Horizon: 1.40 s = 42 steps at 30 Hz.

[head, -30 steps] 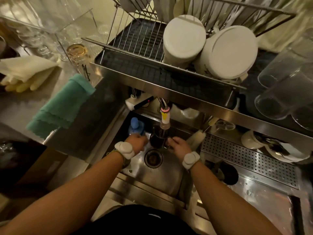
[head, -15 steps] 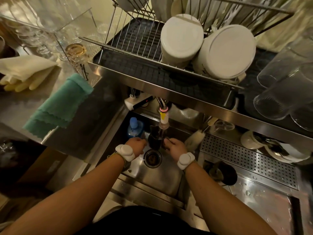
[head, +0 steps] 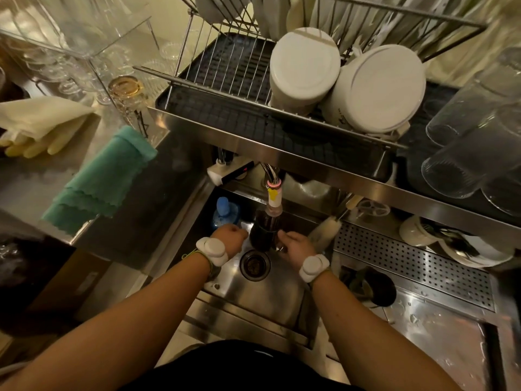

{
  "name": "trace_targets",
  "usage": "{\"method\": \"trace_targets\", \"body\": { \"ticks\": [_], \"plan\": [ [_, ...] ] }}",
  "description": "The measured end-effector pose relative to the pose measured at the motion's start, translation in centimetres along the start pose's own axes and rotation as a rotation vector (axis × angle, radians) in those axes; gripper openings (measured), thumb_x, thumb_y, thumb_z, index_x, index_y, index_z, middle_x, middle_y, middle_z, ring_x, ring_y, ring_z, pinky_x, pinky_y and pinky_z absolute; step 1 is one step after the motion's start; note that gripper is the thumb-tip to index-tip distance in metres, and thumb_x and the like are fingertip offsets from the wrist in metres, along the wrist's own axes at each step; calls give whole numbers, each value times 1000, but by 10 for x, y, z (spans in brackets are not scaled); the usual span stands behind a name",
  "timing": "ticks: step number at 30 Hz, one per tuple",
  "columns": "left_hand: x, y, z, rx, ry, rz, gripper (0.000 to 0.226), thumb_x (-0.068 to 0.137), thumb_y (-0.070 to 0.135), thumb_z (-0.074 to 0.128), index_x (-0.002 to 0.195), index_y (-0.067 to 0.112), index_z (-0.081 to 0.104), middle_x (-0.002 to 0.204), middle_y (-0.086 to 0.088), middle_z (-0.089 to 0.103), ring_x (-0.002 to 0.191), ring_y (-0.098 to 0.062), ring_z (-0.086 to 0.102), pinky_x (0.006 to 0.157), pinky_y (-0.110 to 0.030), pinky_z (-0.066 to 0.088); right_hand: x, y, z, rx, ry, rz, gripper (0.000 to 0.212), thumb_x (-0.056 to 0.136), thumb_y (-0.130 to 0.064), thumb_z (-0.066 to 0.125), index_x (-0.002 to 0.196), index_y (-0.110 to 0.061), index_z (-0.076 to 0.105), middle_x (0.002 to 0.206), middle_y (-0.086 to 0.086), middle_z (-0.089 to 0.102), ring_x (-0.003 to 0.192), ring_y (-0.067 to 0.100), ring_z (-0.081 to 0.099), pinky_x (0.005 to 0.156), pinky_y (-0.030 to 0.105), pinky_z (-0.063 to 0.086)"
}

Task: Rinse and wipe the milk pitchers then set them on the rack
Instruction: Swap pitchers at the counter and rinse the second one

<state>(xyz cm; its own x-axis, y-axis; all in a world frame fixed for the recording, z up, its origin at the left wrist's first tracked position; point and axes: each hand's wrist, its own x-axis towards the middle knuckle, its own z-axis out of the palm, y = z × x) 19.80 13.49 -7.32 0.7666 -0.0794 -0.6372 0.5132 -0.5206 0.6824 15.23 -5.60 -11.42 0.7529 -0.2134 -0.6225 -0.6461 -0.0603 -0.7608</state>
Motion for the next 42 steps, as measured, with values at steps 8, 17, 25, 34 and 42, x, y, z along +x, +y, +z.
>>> {"method": "trace_targets", "body": {
  "ticks": [8,17,25,34,42],
  "plan": [
    [-4,7,-2,47,-4,-36,32,91,20,55,106,-7,66,71,-5,57,77,-26,56,75,-36,47,-2,-2,2,-25,48,-25,28,99,-37,58,108,-14,72,107,8,72,108,31,66,100,44,52],
    [-8,9,-6,68,-7,-16,17,93,14,54,96,1,64,91,-16,62,86,-32,60,82,-41,52,-3,-5,6,-52,71,-31,32,99,-38,56,104,-10,72,106,13,72,104,30,66,100,52,52],
    [-9,9,-9,94,-29,40,14,96,11,52,97,0,60,106,-25,64,92,-34,60,84,-44,49,1,-4,9,-47,95,-38,30,99,-36,57,91,-11,72,97,15,70,96,32,66,92,47,55],
    [-9,10,-5,306,3,150,26,85,23,66,62,12,60,67,-6,59,69,-17,55,69,-34,49,-5,2,7,284,56,142,24,106,-18,46,91,-4,58,89,20,68,83,35,70,82,53,59],
    [-6,9,-3,289,16,134,38,92,38,59,104,2,64,95,-13,65,97,-33,64,83,-38,50,-16,27,12,563,32,358,32,108,-18,37,95,-5,64,70,9,72,67,21,68,59,36,58]
  ]
}}
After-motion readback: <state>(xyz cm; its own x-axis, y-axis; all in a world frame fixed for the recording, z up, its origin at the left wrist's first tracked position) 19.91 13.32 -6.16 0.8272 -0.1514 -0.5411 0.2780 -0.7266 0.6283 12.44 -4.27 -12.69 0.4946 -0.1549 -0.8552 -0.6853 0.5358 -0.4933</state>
